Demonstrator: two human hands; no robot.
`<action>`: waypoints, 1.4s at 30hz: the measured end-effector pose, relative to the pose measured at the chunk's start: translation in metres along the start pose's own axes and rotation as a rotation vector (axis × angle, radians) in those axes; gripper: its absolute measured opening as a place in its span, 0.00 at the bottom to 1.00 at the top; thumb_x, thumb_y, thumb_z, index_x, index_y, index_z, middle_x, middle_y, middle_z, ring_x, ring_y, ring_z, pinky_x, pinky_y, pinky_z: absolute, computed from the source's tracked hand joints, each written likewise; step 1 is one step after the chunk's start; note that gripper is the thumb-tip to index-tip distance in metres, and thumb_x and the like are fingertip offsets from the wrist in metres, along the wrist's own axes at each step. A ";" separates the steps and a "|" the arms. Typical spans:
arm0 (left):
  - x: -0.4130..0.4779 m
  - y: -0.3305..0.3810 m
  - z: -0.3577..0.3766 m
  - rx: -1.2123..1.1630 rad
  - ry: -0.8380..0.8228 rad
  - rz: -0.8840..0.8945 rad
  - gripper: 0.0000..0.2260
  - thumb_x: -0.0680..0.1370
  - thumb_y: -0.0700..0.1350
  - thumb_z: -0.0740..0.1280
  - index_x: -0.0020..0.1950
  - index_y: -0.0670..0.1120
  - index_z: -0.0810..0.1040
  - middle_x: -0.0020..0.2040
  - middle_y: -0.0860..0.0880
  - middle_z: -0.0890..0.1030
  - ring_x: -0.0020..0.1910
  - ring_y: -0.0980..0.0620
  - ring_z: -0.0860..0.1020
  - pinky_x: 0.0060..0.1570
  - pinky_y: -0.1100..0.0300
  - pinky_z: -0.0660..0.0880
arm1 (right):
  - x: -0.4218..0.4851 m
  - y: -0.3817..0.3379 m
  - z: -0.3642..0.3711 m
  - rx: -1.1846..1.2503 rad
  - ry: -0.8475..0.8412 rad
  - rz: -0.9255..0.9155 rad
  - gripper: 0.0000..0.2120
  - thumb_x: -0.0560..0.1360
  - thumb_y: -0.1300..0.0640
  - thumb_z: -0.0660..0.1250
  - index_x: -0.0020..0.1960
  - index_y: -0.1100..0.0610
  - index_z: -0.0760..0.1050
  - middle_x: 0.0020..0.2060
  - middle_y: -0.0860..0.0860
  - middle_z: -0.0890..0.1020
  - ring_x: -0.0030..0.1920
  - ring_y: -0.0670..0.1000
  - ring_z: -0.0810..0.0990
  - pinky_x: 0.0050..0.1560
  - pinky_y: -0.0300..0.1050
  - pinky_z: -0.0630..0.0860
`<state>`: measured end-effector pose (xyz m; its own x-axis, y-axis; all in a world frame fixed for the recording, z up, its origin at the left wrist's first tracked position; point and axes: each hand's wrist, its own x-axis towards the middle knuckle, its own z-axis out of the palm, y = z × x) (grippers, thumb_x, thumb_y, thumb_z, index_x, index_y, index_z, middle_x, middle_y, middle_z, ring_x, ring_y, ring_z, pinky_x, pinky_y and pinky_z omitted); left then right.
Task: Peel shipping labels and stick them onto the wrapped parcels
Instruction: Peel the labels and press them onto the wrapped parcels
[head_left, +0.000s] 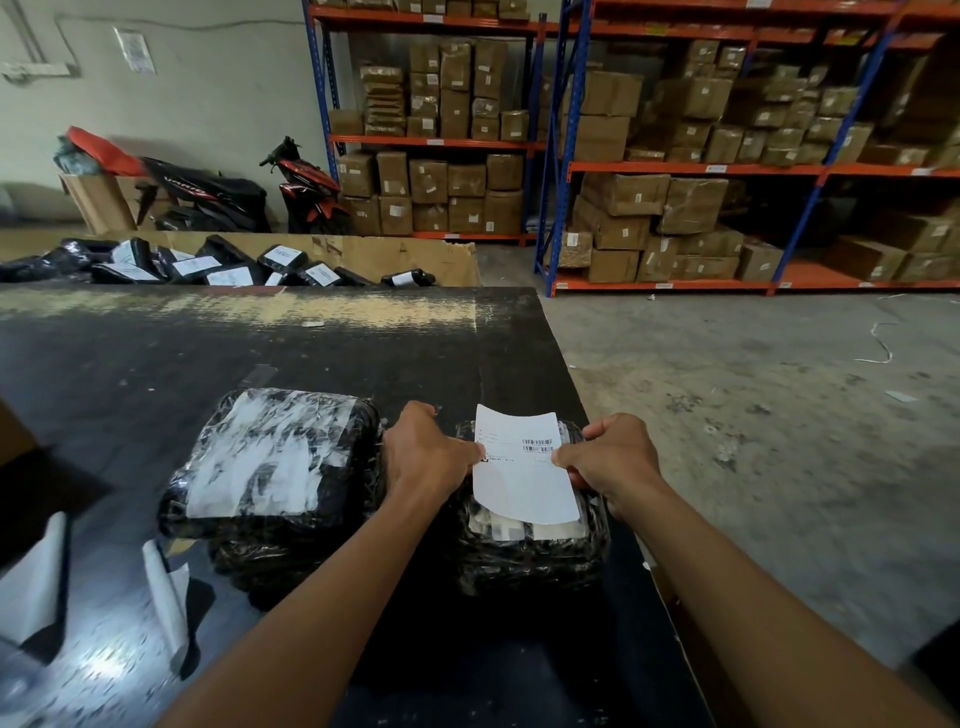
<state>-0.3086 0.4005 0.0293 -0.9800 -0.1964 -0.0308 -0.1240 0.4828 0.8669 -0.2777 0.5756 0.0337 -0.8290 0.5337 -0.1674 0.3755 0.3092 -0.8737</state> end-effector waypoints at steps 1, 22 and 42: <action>0.000 0.000 -0.001 0.011 -0.006 0.001 0.35 0.62 0.43 0.81 0.66 0.42 0.71 0.49 0.48 0.75 0.44 0.45 0.82 0.44 0.48 0.82 | 0.000 -0.001 0.000 -0.015 0.001 -0.003 0.19 0.62 0.63 0.78 0.44 0.54 0.70 0.45 0.56 0.83 0.40 0.56 0.85 0.46 0.56 0.83; -0.004 0.011 -0.008 0.265 -0.076 0.080 0.31 0.66 0.47 0.80 0.61 0.40 0.69 0.51 0.44 0.77 0.51 0.43 0.78 0.49 0.48 0.79 | -0.007 -0.014 -0.004 -0.235 -0.040 -0.046 0.11 0.67 0.60 0.78 0.38 0.59 0.74 0.40 0.56 0.84 0.41 0.55 0.84 0.48 0.55 0.83; -0.021 -0.009 -0.028 0.210 -0.403 0.177 0.21 0.70 0.42 0.78 0.60 0.42 0.77 0.49 0.49 0.77 0.48 0.52 0.76 0.52 0.59 0.75 | -0.028 0.008 -0.026 -0.209 -0.371 -0.189 0.26 0.67 0.60 0.80 0.59 0.56 0.70 0.45 0.44 0.73 0.49 0.47 0.75 0.46 0.42 0.73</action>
<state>-0.2827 0.3764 0.0365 -0.9660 0.2303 -0.1178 0.0622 0.6487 0.7585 -0.2409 0.5835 0.0428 -0.9690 0.1463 -0.1993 0.2470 0.5461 -0.8005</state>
